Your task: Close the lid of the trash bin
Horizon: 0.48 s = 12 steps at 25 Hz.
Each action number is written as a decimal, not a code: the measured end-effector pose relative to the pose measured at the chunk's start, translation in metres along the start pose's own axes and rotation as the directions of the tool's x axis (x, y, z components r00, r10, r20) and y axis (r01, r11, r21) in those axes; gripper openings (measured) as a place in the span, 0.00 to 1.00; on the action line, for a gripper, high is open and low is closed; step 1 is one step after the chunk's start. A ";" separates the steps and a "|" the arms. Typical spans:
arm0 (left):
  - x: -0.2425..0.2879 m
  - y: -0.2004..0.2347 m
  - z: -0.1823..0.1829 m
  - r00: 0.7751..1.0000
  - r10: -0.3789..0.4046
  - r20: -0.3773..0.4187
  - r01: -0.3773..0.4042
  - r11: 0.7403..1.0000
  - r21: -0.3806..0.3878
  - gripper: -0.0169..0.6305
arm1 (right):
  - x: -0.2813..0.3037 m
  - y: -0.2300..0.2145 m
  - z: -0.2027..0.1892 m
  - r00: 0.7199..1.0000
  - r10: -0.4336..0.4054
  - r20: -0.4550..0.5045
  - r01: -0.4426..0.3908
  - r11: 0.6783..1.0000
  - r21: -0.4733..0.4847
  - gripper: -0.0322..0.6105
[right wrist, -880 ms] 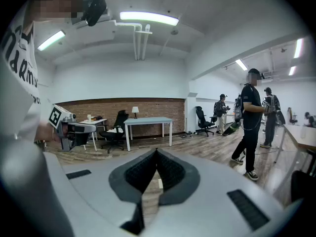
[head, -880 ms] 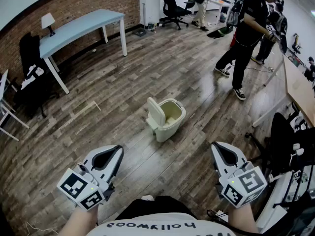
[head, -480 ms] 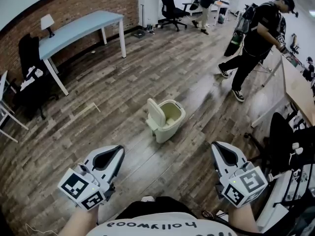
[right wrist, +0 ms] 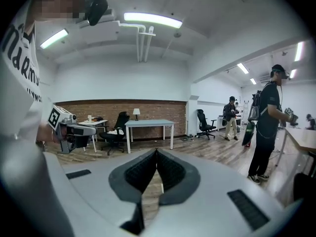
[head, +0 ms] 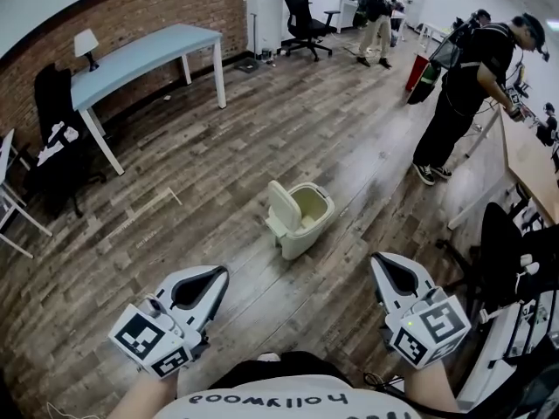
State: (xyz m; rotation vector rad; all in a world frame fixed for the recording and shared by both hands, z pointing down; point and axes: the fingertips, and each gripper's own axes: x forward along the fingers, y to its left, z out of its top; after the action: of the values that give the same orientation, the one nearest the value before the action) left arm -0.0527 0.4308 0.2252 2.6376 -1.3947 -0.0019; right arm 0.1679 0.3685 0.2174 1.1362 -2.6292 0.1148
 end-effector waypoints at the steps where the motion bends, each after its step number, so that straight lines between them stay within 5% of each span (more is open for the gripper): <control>1: -0.001 0.001 0.000 1.000 -0.003 -0.001 0.003 1.000 0.002 0.04 | 0.002 0.002 0.001 1.000 -0.002 0.001 0.002 1.000 -0.002 0.06; 12: -0.006 0.019 0.000 0.999 -0.024 0.021 0.024 1.000 -0.004 0.04 | 0.027 0.018 -0.001 1.000 0.003 -0.019 -0.003 1.000 -0.002 0.06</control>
State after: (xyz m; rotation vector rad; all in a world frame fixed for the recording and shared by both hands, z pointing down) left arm -0.0714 0.4250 0.2272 2.6586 -1.3675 -0.0350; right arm 0.1372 0.3622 0.2261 1.1248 -2.6140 0.1222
